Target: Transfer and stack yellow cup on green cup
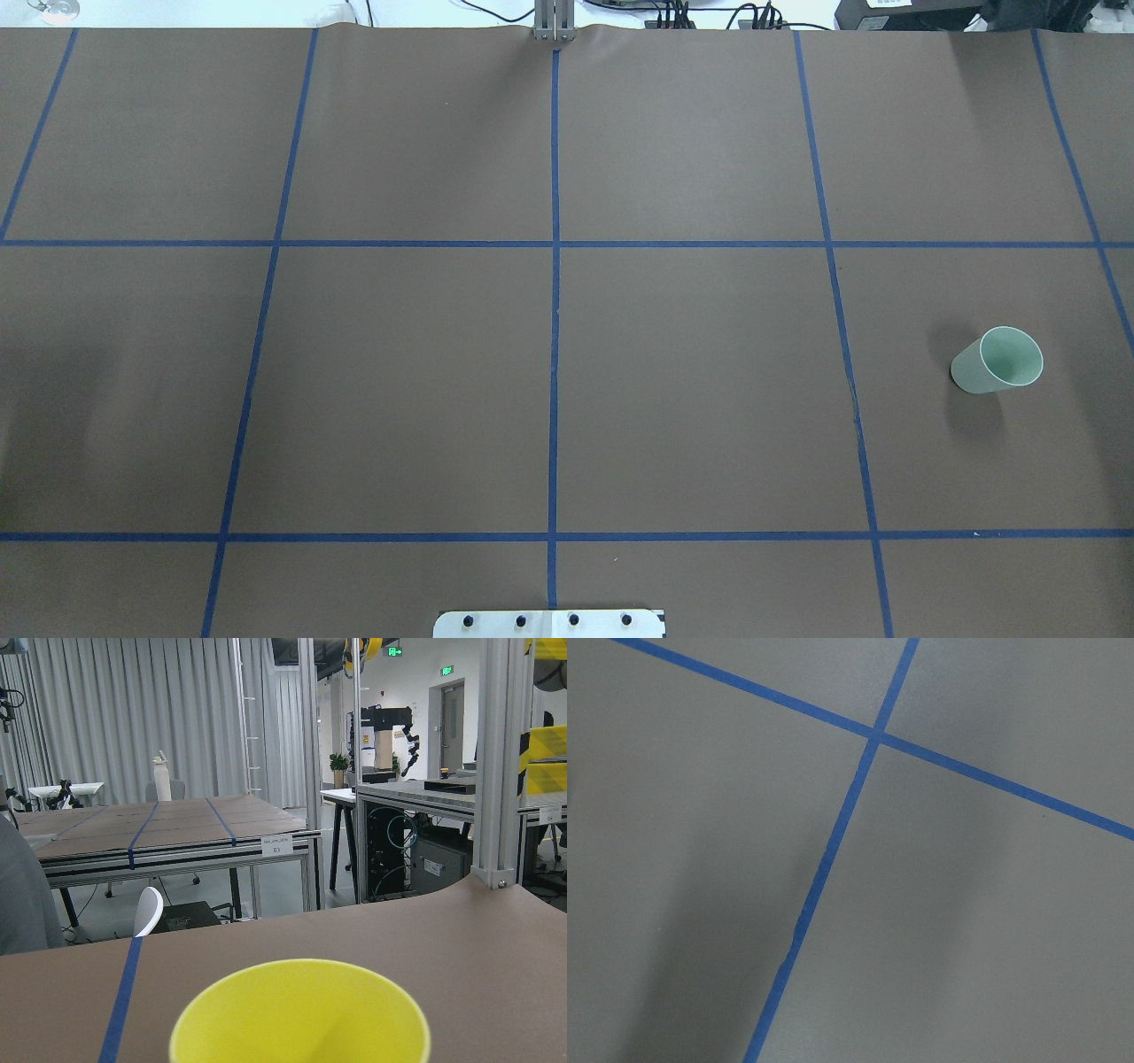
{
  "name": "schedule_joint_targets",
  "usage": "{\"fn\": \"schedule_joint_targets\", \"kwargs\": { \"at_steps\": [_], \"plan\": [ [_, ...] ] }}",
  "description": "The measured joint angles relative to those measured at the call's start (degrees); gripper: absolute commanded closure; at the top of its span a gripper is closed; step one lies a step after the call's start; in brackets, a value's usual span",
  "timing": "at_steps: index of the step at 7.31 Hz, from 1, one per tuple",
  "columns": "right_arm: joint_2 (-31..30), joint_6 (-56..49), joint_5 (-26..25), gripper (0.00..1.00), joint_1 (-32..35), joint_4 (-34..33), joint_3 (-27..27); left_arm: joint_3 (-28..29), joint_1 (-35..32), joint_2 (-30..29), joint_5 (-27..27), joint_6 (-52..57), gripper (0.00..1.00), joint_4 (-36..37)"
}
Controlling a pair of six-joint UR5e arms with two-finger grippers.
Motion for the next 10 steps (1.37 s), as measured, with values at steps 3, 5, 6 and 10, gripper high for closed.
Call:
{"fn": "schedule_joint_targets", "kwargs": {
  "at_steps": [3, 5, 6, 10],
  "plan": [
    [0.0, 0.0, 0.1, 0.0, 0.0, -0.1, 0.0, 0.4, 1.0, 0.1, -2.2, 0.0, 0.0, -0.1],
    [0.1, 0.1, 0.1, 0.0, -0.1, -0.1, 0.0, 0.5, 2.0, 0.5, -3.4, -0.1, 0.0, -0.1],
    [0.1, 0.1, 0.1, 0.0, -0.1, -0.1, 0.0, 0.5, 2.4, 0.8, -3.8, -0.2, 0.0, -0.1],
    [0.2, 0.1, 0.1, 0.0, -0.1, -0.1, 0.0, 0.8, 3.3, 1.3, -4.0, -0.3, 0.27, 0.0]
  ]
}}
